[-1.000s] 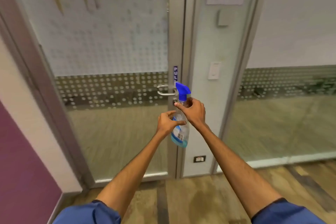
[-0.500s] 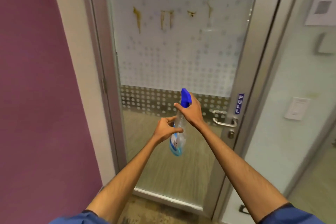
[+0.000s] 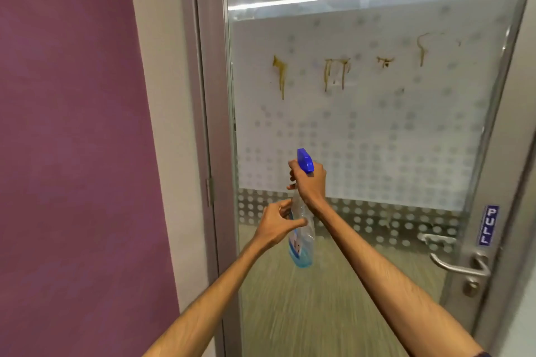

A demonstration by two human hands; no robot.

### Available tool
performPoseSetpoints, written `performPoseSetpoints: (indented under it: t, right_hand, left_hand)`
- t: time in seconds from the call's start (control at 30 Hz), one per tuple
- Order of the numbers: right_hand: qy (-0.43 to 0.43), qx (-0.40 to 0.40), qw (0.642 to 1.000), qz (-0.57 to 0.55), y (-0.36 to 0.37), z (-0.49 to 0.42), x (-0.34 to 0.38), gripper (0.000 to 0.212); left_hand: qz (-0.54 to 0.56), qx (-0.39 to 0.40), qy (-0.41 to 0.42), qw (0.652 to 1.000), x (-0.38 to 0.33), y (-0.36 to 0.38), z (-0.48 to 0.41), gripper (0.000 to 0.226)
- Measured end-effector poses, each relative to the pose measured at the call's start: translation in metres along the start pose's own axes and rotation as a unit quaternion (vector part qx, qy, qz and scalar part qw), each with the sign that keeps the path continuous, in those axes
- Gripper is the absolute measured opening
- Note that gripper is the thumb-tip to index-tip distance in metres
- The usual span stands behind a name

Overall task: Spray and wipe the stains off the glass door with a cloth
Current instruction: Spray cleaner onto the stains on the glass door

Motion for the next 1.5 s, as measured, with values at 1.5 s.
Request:
performPoseSetpoints:
  t: [1.5]
  right_hand:
    - [-0.15, -0.278, 0.939, 0.134, 0.069, -0.2, 0.111, 0.038]
  left_hand:
    - [-0.406, -0.286, 0.304, 0.813, -0.093, -0.212, -0.318, 0.065]
Point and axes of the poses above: each hand's wrist, its own z-axis away from the middle knuckle, its own y-axis out of the palm, x = y × z, the point moved 5 cm from there along -z, towards the middle knuckle, and after that the axes turned 3 degrees about x, right-handed, at the moved point
